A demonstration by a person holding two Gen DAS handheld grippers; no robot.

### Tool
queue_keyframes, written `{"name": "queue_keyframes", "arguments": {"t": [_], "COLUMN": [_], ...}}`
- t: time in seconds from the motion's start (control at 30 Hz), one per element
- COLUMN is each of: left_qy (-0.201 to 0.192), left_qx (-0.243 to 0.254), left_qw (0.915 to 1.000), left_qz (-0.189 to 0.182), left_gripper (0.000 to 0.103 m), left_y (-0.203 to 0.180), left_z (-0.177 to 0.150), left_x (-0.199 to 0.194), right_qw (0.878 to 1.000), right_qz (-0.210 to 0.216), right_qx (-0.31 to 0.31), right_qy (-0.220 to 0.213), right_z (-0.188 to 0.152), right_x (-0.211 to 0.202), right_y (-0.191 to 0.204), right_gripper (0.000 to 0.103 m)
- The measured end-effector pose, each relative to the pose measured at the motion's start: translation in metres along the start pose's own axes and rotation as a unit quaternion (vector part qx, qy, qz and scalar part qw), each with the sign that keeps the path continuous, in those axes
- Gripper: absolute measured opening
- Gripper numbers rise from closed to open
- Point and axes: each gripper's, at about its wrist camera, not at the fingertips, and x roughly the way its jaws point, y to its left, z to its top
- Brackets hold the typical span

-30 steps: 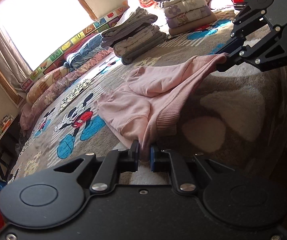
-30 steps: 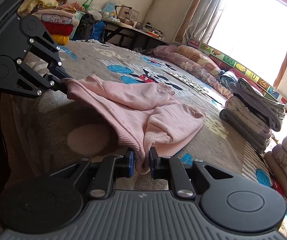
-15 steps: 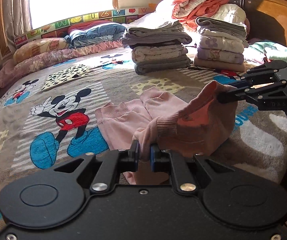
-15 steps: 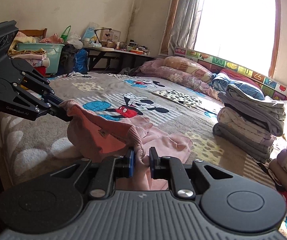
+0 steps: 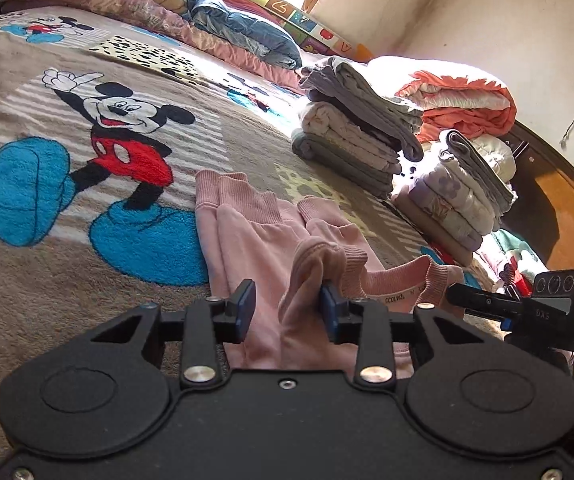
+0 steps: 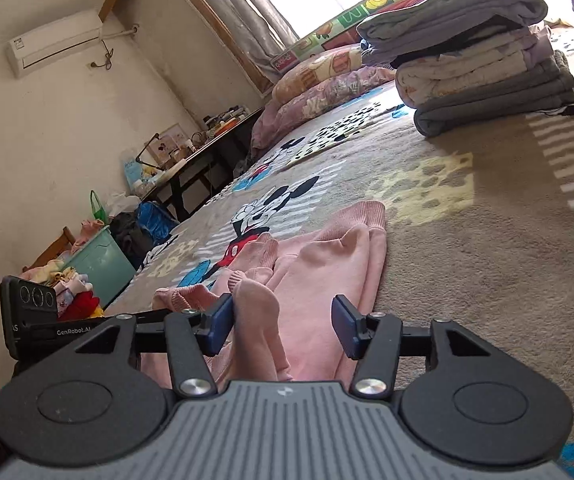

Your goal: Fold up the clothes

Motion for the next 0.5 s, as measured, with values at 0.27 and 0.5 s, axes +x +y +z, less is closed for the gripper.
{"name": "queue_keyframes", "arguments": {"t": [0.27,0.5], "left_qy": [-0.012,-0.031], "left_qx": [0.008,-0.029], "left_qw": [0.9994,0.9973], "left_qz": [-0.03,-0.06], "left_gripper": [0.023,0.008], "left_y": [0.006,0.016], "left_z": [-0.006,0.004], "left_x": [0.005,0.003], "right_qw": [0.997,0.997], "right_qz": [0.008,0.069], "right_qx": [-0.074,-0.015], "right_qy": [-0.002,-0.005], "right_z": [-0.004,0.007], "right_x": [-0.003,0.01], "right_y": [0.011,0.002], "right_gripper": [0.055,0.018]}}
